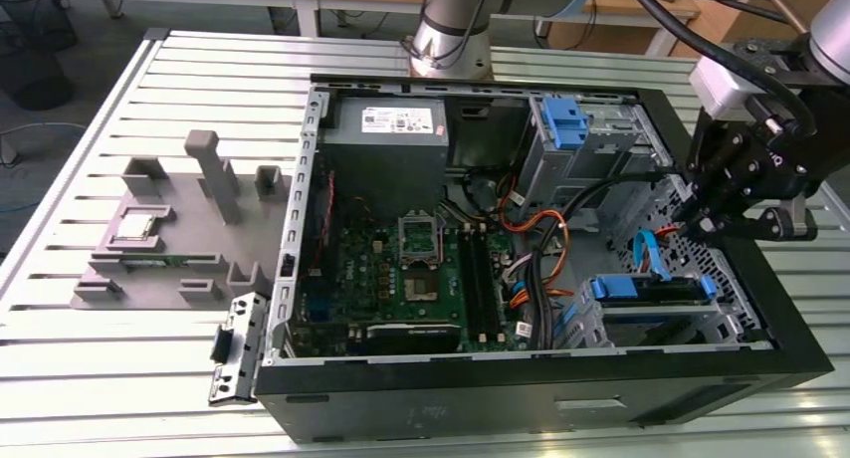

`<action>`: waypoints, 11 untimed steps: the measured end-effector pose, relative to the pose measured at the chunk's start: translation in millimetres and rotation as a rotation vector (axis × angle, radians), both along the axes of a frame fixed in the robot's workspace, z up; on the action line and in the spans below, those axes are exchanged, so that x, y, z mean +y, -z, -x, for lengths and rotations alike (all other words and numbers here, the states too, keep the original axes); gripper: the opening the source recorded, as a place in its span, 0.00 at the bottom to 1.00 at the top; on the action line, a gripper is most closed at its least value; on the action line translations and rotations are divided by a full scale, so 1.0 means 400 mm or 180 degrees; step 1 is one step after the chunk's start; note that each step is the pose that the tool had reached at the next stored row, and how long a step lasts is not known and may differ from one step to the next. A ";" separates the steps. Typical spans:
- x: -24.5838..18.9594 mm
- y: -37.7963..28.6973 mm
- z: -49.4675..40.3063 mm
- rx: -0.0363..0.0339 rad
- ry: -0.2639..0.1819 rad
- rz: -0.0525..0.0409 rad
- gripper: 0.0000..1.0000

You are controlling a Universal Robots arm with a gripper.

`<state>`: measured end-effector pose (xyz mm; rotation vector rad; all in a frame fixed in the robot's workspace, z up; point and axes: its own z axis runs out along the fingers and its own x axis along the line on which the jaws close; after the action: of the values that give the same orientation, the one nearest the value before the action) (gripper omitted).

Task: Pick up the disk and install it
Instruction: 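Insert the second disk wire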

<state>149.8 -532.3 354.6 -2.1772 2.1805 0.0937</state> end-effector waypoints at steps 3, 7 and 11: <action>0.000 0.000 0.000 0.0000 0.0000 0.0000 0.24; 0.000 0.000 -0.001 0.0000 0.0000 0.0000 0.24; 0.000 0.000 -0.002 0.0000 -0.0001 0.0000 0.31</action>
<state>150.5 -532.2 354.6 -2.1773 2.1803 0.0937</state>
